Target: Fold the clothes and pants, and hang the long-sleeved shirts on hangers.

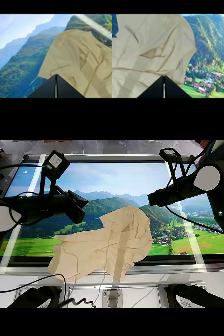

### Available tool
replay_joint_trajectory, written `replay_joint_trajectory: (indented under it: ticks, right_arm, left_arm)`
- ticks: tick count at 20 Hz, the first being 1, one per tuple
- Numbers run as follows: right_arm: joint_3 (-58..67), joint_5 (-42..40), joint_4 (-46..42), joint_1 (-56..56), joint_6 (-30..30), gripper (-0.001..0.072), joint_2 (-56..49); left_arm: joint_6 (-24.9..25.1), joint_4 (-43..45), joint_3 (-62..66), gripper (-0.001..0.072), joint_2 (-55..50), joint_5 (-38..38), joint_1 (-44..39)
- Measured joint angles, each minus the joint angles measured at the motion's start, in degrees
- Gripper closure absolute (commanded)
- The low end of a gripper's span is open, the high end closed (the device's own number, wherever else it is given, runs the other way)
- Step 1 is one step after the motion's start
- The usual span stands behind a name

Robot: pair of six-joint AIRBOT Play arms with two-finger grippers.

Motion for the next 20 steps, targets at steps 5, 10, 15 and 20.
replay_joint_trajectory:
  ticks: [5,10,15,20]
  right_arm:
    - [0.0,0.0,0.0,0.0,0.0,0.0697,0.0]
    - [0.0,0.0,0.0,0.0,0.0,0.0696,0.0]
    - [0.0,0.0,0.0,0.0,0.0,0.0697,0.0]
    - [0.0,-3.4,-0.1,0.0,-0.2,0.0697,0.0]
  left_arm:
    - [0.0,0.0,0.0,0.0693,0.0,0.0,0.0]
    - [0.0,0.0,0.0,0.0693,0.0,0.0,0.0]
    - [0.0,0.0,0.0,0.0693,0.0,0.0,0.0]
    - [0.0,0.0,0.0,0.0693,0.0,0.0,0.0]
